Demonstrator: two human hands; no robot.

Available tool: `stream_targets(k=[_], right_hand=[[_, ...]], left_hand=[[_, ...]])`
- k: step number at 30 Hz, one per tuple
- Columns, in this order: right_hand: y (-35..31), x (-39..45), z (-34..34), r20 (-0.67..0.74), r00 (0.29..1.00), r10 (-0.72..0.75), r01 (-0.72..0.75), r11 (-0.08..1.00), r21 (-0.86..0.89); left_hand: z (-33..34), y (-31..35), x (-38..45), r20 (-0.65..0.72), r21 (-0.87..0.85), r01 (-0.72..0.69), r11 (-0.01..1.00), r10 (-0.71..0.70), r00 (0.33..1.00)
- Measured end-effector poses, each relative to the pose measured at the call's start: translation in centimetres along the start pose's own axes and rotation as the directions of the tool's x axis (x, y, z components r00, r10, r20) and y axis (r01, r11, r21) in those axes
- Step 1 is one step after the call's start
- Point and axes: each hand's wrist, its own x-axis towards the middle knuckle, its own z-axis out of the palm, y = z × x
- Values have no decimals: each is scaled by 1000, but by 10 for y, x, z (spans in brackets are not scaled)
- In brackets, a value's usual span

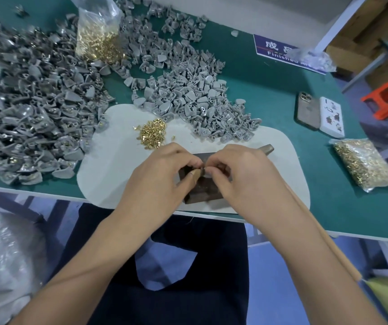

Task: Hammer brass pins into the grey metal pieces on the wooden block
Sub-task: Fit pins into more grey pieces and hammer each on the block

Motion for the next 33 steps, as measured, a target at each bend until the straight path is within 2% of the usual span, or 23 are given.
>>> stream_targets(k=[4, 8, 12, 15, 24, 30, 33], right_hand=[[-10, 6, -13, 106, 994, -2, 12, 996, -91], [-32, 16, -24, 308, 951, -8, 135, 909, -394], [-51, 22, -33, 387, 922, 18, 183, 860, -477], [-47, 28, -29, 368, 930, 13, 181, 855, -486], [-4, 15, -18, 228, 973, -31, 79, 976, -202], [7, 17, -7, 114, 993, -12, 29, 990, -141], [11, 13, -2, 79, 997, -24, 27, 999, -31]], left_hand=[[0, 1, -1, -29, 41, 11, 999, -10, 1000], [-1, 3, 0, -45, 56, 22, 998, -20, 999], [-2, 3, 0, -65, 48, 36, 998, -33, 997], [-2, 0, 1, -62, 35, 41, 999, -39, 997], [-1, -2, -1, -69, 114, 52, 992, -45, 997], [-7, 0, 3, -17, 108, 43, 993, -41, 999], [-9, 1, 3, -19, 212, 27, 977, -23, 1000]])
